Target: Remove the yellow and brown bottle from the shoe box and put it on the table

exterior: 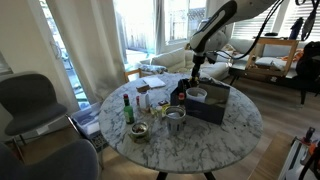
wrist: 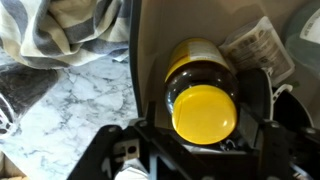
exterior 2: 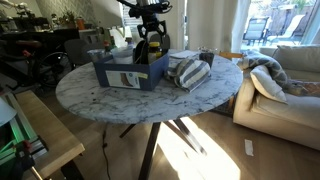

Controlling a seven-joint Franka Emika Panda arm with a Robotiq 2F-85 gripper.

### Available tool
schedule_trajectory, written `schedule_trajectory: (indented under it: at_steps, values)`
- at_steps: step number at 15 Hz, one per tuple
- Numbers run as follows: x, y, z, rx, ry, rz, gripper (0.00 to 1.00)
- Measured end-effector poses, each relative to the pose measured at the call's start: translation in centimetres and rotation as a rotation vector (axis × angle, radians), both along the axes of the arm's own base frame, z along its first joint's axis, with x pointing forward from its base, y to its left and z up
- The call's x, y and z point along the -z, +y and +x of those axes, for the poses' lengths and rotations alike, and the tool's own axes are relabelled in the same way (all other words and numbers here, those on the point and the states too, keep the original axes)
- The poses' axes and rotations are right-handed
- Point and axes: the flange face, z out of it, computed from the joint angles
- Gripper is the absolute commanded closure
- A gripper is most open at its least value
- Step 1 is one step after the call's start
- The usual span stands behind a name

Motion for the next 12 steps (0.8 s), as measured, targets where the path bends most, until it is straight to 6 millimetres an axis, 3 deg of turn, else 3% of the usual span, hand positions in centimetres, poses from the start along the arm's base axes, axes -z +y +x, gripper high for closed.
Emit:
schedule_trajectory:
  at_steps: [2, 9, 12]
  values:
    - [0.2, 0.1, 0.4, 0.002, -0.002, 0.001, 0.63]
    - [0.0, 0.1, 0.7, -0.007, -0.007, 0.000, 0.63]
    - [-1.6, -0.3, 0.0, -0.023, -0.022, 0.004, 0.63]
